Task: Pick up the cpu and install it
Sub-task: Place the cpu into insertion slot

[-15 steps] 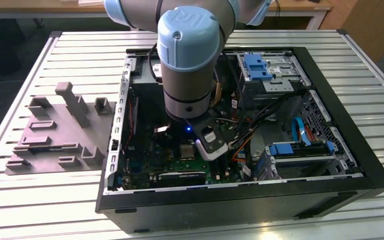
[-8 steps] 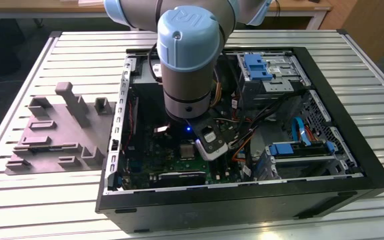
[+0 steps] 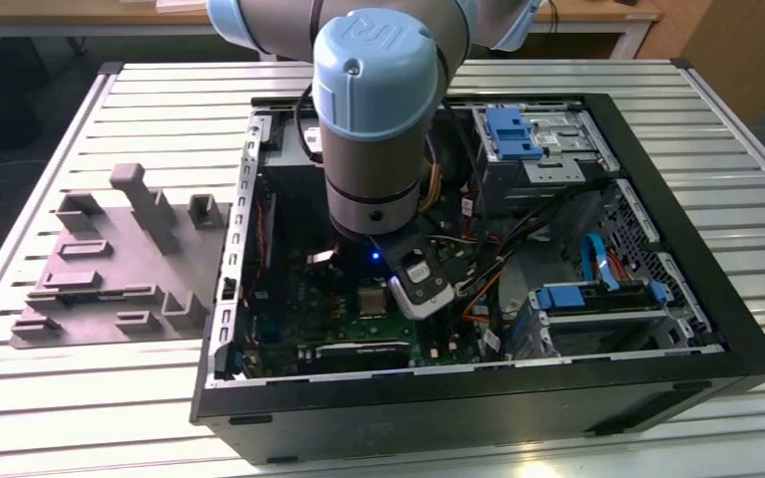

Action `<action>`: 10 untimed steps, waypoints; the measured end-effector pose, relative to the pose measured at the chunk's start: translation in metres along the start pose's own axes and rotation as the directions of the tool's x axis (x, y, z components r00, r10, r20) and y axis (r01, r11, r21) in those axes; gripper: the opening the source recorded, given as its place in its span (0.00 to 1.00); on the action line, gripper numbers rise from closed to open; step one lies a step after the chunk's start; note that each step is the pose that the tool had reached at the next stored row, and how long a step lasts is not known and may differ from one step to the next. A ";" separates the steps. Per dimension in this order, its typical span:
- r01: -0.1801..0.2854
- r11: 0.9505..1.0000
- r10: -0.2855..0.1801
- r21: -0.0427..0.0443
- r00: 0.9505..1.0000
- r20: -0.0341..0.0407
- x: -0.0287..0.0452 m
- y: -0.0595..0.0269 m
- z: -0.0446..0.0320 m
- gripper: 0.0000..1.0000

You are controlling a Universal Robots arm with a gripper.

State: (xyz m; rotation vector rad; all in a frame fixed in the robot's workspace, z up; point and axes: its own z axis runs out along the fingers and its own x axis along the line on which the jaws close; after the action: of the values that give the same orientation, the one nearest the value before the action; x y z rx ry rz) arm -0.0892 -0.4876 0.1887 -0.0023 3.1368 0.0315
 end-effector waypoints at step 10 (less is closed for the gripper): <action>0.005 1.000 -0.005 0.000 1.000 0.000 0.0000 -0.0012 -0.0008 0.47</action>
State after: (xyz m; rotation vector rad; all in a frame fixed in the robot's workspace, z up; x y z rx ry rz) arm -0.0892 -0.4889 0.1895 -0.0103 3.1368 0.0319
